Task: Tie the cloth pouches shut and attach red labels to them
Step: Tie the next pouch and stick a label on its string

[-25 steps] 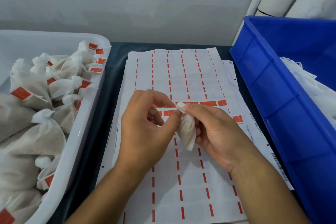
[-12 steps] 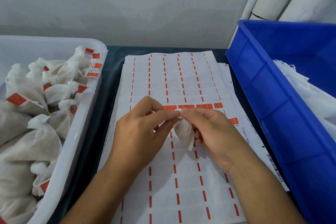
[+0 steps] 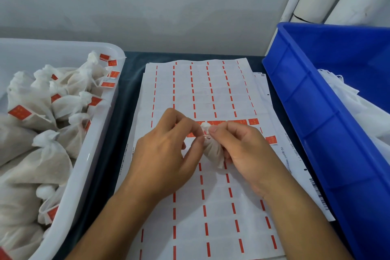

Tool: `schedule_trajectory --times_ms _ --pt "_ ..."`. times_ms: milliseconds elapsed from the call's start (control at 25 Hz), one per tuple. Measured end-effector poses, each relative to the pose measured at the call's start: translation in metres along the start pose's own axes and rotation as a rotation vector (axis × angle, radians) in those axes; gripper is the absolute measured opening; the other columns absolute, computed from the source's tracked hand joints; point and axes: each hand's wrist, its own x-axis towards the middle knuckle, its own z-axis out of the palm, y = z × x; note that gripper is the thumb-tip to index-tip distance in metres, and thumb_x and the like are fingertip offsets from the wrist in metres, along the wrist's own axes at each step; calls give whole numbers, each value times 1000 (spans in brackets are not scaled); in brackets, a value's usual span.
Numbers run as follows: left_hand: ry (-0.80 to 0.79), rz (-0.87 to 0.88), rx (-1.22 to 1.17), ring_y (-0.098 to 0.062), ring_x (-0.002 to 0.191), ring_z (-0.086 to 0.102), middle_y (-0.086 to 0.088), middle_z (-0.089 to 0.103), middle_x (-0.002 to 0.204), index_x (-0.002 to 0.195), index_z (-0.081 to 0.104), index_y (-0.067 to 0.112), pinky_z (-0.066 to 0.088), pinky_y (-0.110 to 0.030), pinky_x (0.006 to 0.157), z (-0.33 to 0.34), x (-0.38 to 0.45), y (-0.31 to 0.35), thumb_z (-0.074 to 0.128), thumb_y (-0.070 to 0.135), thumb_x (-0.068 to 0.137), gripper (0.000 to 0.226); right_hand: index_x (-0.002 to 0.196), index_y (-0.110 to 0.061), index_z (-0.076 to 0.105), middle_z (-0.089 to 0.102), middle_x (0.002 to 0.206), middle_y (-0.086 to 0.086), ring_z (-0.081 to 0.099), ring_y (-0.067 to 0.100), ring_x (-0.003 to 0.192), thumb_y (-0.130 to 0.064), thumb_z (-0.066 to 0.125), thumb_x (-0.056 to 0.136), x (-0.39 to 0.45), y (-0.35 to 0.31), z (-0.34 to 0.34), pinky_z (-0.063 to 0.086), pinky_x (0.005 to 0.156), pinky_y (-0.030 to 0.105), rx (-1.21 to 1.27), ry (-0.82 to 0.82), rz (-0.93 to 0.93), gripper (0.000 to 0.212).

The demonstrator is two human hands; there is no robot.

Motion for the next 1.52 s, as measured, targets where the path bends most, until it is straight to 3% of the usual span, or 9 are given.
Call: schedule_trajectory --times_ms 160,400,560,680,840,1040,1120,1240,1520 --pt "-96 -182 -238 -3 83 56 21 54 86 81 51 40 46 -13 59 0 0 1 39 46 95 19 97 -28 66 68 94 -20 65 -2 93 -44 55 101 1 3 2 51 72 11 -164 35 -203 20" --pt "-312 -728 -880 -14 51 36 0 44 56 63 52 20 38 -26 49 -10 11 9 40 23 101 39 96 -26 57 71 87 -11 71 7 86 -47 58 97 -5 1 9 54 68 15 -85 36 -408 21" --pt "-256 -674 -1239 -12 52 35 -1 42 65 59 52 22 38 -23 48 -16 8 7 43 23 88 30 93 -33 54 67 88 -7 71 20 84 -54 70 86 -7 -2 5 61 66 38 -32 67 -452 27" --pt "-191 -686 -1390 -11 51 34 -1 42 65 59 52 21 37 -21 44 -19 8 6 43 17 89 31 91 -35 51 62 88 -13 65 14 81 -58 74 79 -7 -3 1 58 63 27 -132 94 -479 35" --pt "-98 -673 -1401 -11 52 36 -1 42 64 57 52 20 37 -21 44 -21 9 7 46 19 81 25 87 -41 44 57 88 -24 59 3 87 -59 72 79 -4 0 -1 49 65 9 -324 102 -515 34" --pt "-58 -666 -1051 -11 61 50 2 56 66 58 62 25 45 -28 62 -13 10 9 50 28 87 32 116 -59 43 53 101 -40 55 -9 103 -76 60 81 -2 3 -2 46 72 0 -404 -36 -425 43" --pt "-72 -595 -990 -7 84 68 11 72 87 69 69 29 52 -30 81 -9 8 7 51 40 84 26 116 -51 51 58 98 -32 60 -1 99 -75 50 90 -3 5 2 47 73 5 -361 -81 -457 36" --pt "-5 -544 -1142 -11 113 70 8 75 117 69 70 34 48 -33 96 -7 7 9 50 34 89 29 101 -47 53 60 92 -28 61 0 97 -71 39 95 -1 7 5 45 75 5 -398 -78 -481 29" --pt "-21 -536 -1210 -20 100 74 -6 78 99 81 79 26 58 -31 89 -3 5 11 48 30 106 40 104 -48 59 66 102 -29 61 -9 102 -71 48 93 -4 -3 -15 49 75 6 -394 -73 -379 28"
